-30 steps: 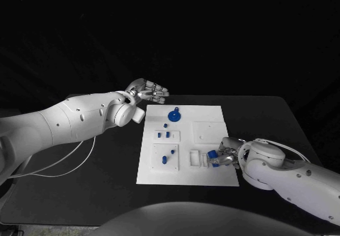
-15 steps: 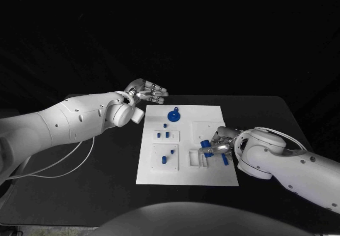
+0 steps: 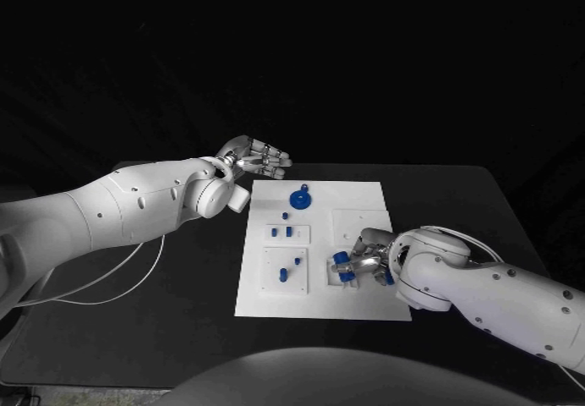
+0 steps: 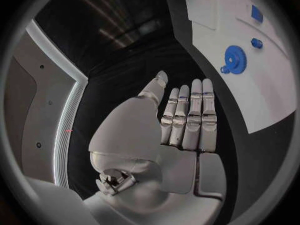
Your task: Assemble the parts on the task board
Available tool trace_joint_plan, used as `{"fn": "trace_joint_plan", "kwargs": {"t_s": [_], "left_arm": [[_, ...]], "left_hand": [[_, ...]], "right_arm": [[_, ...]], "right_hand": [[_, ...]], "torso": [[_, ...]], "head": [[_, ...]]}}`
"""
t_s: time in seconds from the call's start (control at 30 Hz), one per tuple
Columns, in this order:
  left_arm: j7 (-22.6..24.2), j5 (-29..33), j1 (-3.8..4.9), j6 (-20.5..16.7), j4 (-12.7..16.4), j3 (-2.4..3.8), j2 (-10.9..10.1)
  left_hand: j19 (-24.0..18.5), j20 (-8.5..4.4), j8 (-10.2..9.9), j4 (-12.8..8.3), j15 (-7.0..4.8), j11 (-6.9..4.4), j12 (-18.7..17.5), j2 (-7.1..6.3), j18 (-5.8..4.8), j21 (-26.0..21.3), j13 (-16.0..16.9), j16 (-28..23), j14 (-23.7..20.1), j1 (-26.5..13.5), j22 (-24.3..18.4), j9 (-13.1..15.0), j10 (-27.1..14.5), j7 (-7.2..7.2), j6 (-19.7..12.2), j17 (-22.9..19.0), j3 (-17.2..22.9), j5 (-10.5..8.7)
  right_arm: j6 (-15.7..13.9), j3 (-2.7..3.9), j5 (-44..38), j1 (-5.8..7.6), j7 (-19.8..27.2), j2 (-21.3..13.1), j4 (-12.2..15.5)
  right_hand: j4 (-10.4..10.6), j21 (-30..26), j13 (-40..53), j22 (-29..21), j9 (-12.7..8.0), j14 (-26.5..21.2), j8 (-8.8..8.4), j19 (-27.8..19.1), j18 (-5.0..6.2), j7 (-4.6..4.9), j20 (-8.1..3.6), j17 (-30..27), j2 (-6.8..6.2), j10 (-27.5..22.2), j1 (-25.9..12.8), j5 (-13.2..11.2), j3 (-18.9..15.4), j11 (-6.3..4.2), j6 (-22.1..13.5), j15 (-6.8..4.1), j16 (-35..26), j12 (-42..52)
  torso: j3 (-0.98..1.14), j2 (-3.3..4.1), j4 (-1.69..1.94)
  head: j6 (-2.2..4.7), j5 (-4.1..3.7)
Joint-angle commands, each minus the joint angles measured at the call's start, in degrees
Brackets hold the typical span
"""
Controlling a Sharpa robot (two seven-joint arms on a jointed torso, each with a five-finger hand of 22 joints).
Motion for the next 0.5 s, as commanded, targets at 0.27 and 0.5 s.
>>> {"fn": "trace_joint_plan", "kwargs": {"t_s": [0.27,0.5], "left_arm": [[0.06,-0.20,-0.01,1.07,0.34,0.04,0.13],[-0.05,-0.23,-0.01,1.23,0.40,0.04,0.07]], "left_hand": [[0.40,0.21,-0.16,0.04,0.03,-0.03,0.06,0.45,-0.13,0.06,-0.06,-0.29,-0.31,-0.11,-0.22,0.03,-0.35,-0.12,-0.43,0.07,-0.49,-0.11],[0.40,0.21,-0.16,0.04,0.03,-0.03,0.06,0.45,-0.13,0.06,-0.06,-0.29,-0.31,-0.11,-0.22,0.03,-0.35,-0.12,-0.43,0.07,-0.49,-0.11]], "right_arm": [[1.53,-0.66,-0.84,-0.01,-2.06,1.64,-1.77],[1.15,-0.81,-1.92,-0.04,-2.11,2.52,-2.55]], "right_hand": [[-7.67,-0.16,-0.07,-0.02,-0.30,-0.09,0.23,2.47,-1.12,-0.16,-0.37,-0.06,0.66,0.19,-0.05,-0.44,6.95,-0.15,0.21,-0.27,0.08,-0.05],[-7.42,-0.24,-0.13,-0.05,-0.41,-0.11,0.23,2.47,-1.13,-0.18,-0.38,-0.10,0.63,0.18,-0.07,-0.65,6.68,-0.15,0.30,-0.27,0.03,-0.12]], "torso": [[0.05,0.00,-0.06],[0.03,0.02,-0.04]], "head": [[0.00,0.17],[0.00,0.26]]}}
